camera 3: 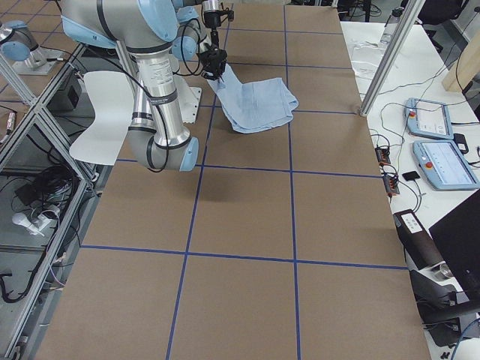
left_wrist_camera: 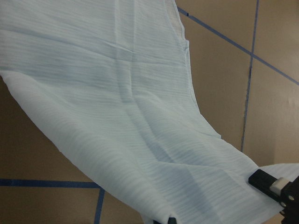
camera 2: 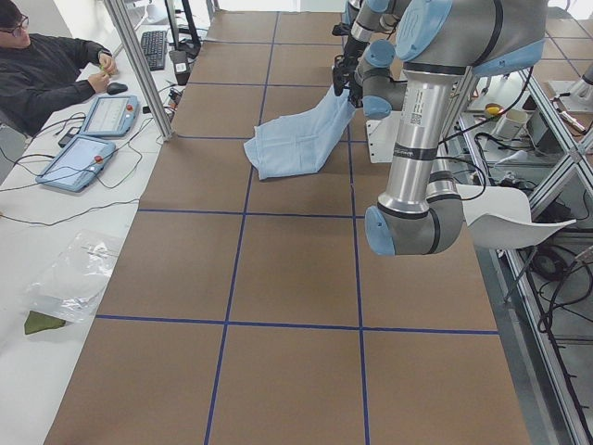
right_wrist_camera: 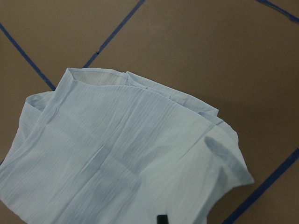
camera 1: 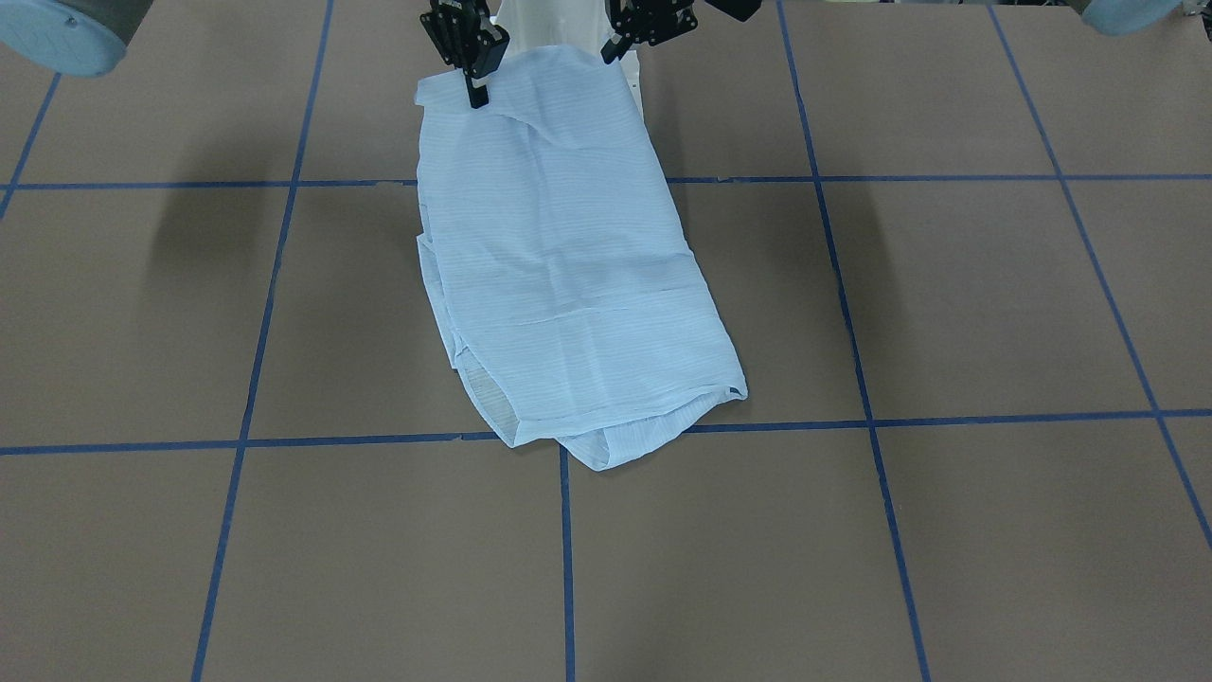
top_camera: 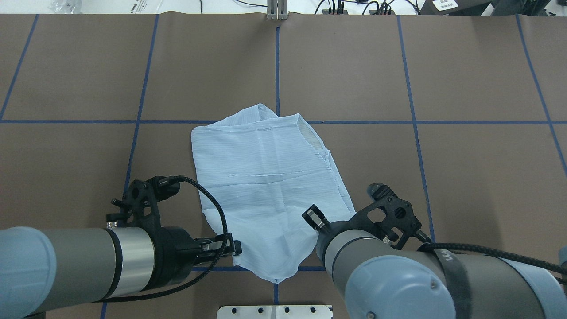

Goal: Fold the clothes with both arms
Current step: 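Lift and fold the near edge with both grippers toward the far edge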

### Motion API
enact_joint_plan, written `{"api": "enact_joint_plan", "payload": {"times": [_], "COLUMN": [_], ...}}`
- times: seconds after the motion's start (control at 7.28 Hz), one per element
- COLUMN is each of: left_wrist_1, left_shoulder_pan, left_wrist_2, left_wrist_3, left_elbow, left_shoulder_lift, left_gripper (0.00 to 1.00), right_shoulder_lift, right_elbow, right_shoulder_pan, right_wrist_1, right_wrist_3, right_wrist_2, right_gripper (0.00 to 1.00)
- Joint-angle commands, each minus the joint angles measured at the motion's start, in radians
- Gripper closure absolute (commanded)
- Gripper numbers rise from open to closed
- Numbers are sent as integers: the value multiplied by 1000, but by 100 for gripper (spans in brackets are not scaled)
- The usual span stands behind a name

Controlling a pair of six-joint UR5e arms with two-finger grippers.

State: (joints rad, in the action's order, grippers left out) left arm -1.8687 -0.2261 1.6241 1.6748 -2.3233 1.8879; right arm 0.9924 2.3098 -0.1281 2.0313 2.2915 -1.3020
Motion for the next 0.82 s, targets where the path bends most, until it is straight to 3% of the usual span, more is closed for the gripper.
{"api": "enact_joint_plan", "payload": {"times": [0.0,0.41,0.69], "left_wrist_1": [5,16,2], "left_shoulder_pan": [-102,-309,-367], "left_wrist_2": [3,7,-1], "left_wrist_3": [-50,-203,-257], "left_elbow": [85,244,463], "left_shoulder_lift": [10,61,137], "left_gripper": [100,100,100], "right_shoulder_lift": [-82,-131,-255], "right_elbow": [-143,-408,-705], "right_shoulder_pan": [-82,-230,-312], "right_wrist_1": [-44,-314,-466], "right_wrist_3": [-73,-226,-282], "right_wrist_2": [13,12,6], "right_gripper": [100,100,100]}}
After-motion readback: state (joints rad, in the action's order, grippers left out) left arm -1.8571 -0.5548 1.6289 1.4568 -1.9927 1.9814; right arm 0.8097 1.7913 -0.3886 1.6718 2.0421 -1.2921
